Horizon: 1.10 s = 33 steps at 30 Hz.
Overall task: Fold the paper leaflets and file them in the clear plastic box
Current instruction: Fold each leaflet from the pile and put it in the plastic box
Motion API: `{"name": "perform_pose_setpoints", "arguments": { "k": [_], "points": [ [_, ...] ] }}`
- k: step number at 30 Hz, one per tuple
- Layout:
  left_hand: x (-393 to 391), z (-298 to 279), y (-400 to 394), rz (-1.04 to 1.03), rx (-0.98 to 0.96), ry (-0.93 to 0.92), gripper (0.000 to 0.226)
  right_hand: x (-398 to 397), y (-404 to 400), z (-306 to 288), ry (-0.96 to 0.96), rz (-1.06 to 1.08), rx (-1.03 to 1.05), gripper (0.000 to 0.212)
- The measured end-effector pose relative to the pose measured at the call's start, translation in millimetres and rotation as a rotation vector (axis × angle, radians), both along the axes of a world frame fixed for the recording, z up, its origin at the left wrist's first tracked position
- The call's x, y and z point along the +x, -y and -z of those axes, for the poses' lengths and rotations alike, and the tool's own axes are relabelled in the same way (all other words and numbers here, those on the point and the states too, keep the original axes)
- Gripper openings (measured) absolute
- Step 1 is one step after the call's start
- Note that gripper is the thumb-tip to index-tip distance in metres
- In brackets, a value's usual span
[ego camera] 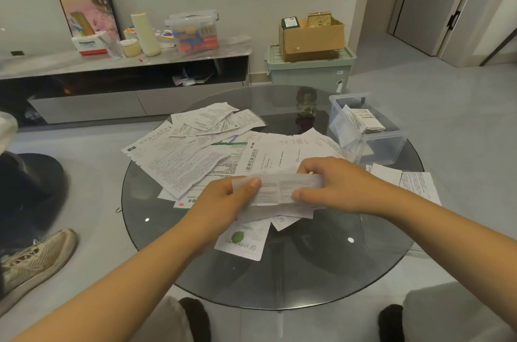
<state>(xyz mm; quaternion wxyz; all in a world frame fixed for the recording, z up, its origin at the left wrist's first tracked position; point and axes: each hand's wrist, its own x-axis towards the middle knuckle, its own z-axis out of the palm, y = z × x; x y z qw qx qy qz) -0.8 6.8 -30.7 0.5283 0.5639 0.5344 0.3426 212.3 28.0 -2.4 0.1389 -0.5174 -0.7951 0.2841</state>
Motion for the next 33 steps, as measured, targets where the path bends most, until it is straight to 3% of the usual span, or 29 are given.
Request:
{"name": "perform_pose_setpoints", "arguments": {
  "k": [5, 8, 10, 13, 15, 17, 20, 22, 27, 31, 33],
  "points": [
    [4.1, 0.5, -5.7, -0.199, -0.153, 0.104, 0.023, -8.8, -5.9, 13.0, -0.102, 0.152, -0.136, 0.043],
    [7.1, 0.9, -8.8, -0.220, 0.053, -0.220, 0.018, -14.6, -7.2, 23.0, -0.026, 0.175, -0.080, 0.062],
    [8.2, 3.7, -9.4, -0.202, 0.179, -0.442, 0.048, -18.5, -6.8, 28.7, 0.010, 0.182, -0.051, 0.082],
    [6.4, 11.8, -10.0, -0.148, 0.235, -0.563, 0.096, -20.8, -6.1, 34.8, 0.038, 0.182, -0.005, 0.101],
    [3.6, 16.2, -10.3, -0.078, 0.284, -0.702, 0.101, -19.2, -6.2, 35.0, 0.081, 0.156, 0.027, 0.098],
    [0.5, 19.4, -10.4, -0.016, 0.395, -0.855, 0.087, -17.2, -5.1, 33.2, 0.179, 0.117, 0.079, 0.081],
    [-1.6, 20.3, -8.1, 0.139, 0.475, -0.934, 0.061, -18.2, -2.5, 32.2, 0.331, 0.033, 0.257, 0.051],
    [-2.1, 19.8, -6.9, 0.245, 0.444, -0.949, 0.061, -20.9, 0.9, 32.9, 0.347, -0.058, 0.301, 0.039],
    [-3.3, 14.3, -7.5, 0.363, 0.517, -1.025, 0.059, -26.8, 9.7, 41.6, 0.261, -0.099, 0.244, 0.037],
    [-0.8, 5.6, -4.9, 0.433, 0.484, -1.113, 0.078, -30.3, 11.4, 44.6, 0.235, -0.064, 0.293, 0.031],
    [-1.2, 2.6, -6.4, 0.426, 0.457, -1.082, 0.055, -32.4, 12.5, 46.0, 0.222, -0.070, 0.314, 0.029]
  ]
}}
